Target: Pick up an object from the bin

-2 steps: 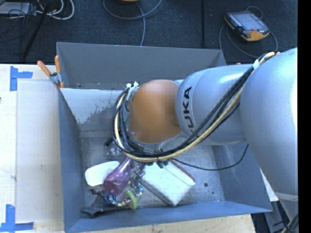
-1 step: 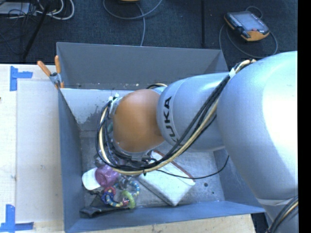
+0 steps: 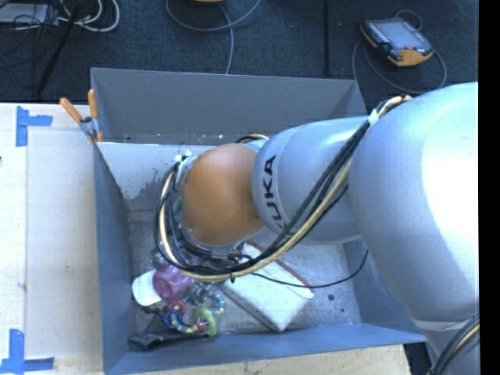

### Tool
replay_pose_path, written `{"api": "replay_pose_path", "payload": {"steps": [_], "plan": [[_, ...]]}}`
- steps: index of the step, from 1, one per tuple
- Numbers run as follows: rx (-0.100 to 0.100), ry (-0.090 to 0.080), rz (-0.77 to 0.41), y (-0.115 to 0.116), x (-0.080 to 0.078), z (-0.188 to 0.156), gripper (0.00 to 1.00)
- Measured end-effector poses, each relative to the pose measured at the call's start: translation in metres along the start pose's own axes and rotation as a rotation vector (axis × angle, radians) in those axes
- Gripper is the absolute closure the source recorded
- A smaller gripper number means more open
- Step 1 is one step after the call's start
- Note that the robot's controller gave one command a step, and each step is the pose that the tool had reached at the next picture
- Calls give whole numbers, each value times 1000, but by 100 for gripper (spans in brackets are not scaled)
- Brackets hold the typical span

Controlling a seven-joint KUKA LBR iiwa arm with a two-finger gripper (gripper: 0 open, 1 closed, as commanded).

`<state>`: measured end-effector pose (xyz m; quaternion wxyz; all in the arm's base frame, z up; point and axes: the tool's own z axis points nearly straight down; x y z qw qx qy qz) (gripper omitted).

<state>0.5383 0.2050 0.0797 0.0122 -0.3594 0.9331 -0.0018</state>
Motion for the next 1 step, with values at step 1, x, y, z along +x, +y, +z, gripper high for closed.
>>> {"api": "replay_pose_path", "payload": {"steps": [1], "plan": [[-14,24,23,-6,-5,-46,100]]}}
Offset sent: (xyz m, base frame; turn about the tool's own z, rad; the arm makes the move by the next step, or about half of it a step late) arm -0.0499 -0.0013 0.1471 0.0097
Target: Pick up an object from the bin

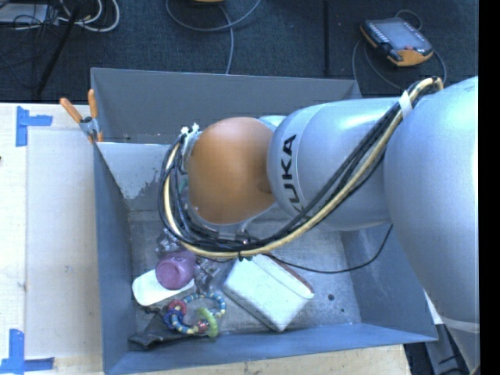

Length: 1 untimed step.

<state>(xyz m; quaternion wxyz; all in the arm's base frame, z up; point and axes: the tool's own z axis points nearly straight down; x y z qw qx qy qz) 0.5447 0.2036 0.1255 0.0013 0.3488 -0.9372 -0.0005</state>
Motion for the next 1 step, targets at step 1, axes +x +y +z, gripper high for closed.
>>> {"api": "replay_pose_path", "payload": {"steps": [1], "plan": [[1,-2,-9,36,43,-100,100]]}}
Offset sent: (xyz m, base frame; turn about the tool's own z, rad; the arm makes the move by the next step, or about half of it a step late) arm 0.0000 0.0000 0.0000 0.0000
